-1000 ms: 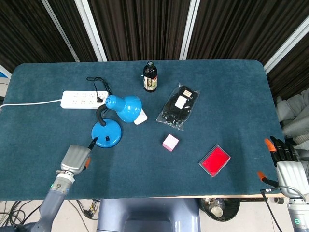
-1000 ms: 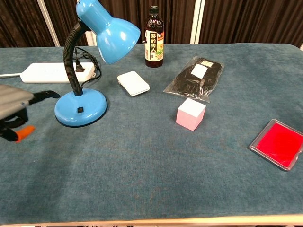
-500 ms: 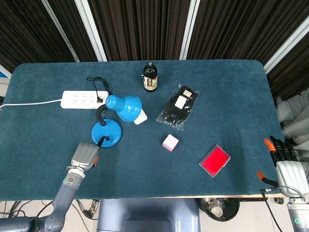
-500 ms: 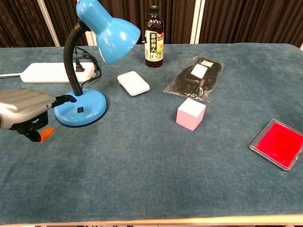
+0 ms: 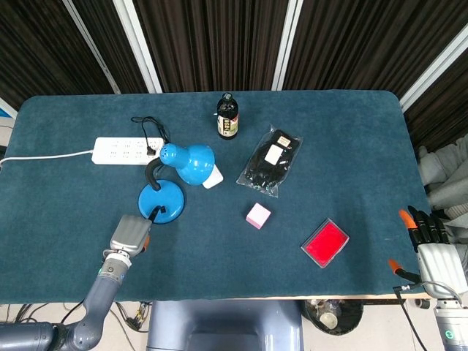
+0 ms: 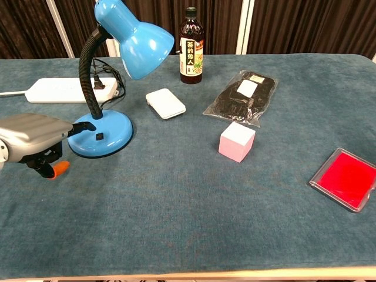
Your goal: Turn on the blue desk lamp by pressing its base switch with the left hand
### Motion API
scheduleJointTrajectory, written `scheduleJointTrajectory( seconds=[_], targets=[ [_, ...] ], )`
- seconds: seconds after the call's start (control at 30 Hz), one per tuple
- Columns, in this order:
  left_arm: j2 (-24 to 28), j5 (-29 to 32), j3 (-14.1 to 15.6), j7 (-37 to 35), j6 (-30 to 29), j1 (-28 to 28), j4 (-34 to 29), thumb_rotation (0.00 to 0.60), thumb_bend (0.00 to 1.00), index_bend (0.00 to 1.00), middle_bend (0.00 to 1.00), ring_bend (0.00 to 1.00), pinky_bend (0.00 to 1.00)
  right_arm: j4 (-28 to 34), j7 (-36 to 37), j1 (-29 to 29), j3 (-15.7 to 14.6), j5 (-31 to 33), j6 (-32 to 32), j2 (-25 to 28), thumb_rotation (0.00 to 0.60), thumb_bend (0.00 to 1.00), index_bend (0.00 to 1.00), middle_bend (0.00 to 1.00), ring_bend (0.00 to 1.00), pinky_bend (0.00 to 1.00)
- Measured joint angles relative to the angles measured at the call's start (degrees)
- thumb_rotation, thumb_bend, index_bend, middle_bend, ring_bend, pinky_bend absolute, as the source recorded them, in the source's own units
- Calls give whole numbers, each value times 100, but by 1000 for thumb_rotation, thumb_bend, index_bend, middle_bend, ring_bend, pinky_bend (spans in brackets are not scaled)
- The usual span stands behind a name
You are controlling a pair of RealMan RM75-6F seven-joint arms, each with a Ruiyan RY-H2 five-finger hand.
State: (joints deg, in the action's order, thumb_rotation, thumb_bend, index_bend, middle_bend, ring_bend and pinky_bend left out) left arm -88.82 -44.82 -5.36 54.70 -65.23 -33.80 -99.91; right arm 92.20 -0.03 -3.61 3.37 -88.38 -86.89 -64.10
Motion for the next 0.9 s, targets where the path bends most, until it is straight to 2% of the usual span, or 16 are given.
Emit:
scheduleJointTrajectory(
  seconds=[0.5, 0.9],
  targets=[
    [-235, 150, 158, -115, 20, -196, 238, 600, 502, 12, 912, 910, 895, 3, 1, -4, 0, -1, 3, 1, 600, 250, 0, 0, 0, 0],
    [-300, 38, 458, -168, -38, -202, 237, 600, 511, 19, 912, 910, 895, 4, 4, -4, 6, 5, -3, 3, 600, 250, 0, 0, 0, 0]
  ],
)
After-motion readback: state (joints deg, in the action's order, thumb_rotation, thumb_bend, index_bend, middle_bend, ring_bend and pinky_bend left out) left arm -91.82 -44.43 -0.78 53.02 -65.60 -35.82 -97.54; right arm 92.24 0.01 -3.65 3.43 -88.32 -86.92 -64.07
